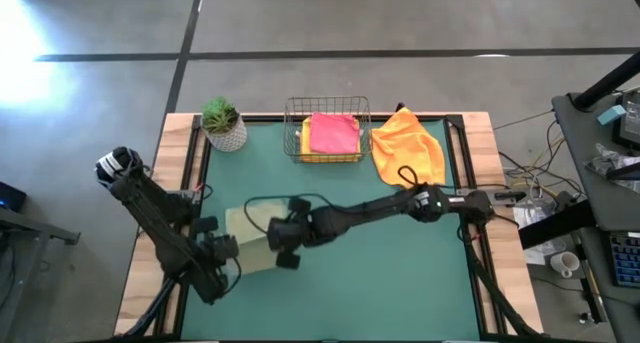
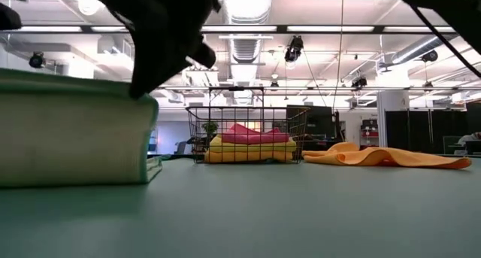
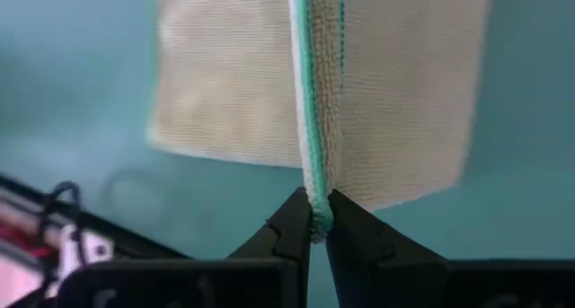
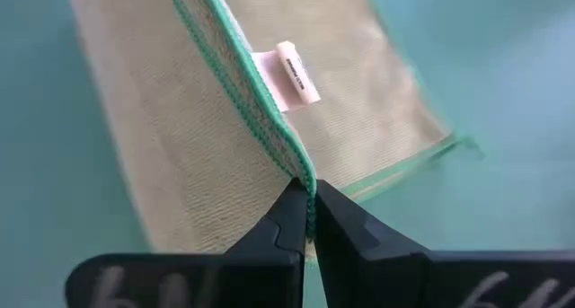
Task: Fold microfiber towels
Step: Fold the green microfiber cloth
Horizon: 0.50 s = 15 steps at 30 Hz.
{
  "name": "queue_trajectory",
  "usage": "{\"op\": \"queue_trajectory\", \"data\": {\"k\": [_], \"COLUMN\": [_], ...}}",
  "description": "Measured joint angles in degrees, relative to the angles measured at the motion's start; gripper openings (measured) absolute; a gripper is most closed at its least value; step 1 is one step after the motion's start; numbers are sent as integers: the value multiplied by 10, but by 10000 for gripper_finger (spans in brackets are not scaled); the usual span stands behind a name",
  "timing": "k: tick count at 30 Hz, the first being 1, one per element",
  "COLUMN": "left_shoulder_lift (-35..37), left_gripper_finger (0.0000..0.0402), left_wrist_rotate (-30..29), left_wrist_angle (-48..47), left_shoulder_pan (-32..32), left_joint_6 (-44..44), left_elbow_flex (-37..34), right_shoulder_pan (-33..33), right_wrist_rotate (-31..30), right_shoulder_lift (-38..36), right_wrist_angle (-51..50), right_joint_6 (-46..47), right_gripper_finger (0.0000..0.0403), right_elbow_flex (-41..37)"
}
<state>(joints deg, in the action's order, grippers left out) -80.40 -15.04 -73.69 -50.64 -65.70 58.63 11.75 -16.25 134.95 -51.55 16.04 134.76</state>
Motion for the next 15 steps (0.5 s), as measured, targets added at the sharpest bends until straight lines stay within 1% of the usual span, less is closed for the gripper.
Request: {"op": "queue_trajectory", "data": {"k": [5, 8, 15], "left_shoulder_lift": [0, 0, 0], "left_gripper_finger": [15, 15, 15], "left_wrist_rotate": [-18, -18, -20], "left_wrist_angle": [-39, -40, -38], "left_shoulder_pan": [44, 67, 98], "left_joint_6": [-10, -10, -10], "left_elbow_flex": [-24, -42, -74], "right_shoulder_pan": [-30, -44, -74], "right_wrist_rotate": [2, 7, 14], "right_shoulder_lift": [7, 18, 39], "right_wrist_angle": [13, 41, 59], "right_joint_6": [-47, -78, -89], "right_gripper_finger": [8, 8, 8], "right_elbow_flex": [0, 0, -2]}}
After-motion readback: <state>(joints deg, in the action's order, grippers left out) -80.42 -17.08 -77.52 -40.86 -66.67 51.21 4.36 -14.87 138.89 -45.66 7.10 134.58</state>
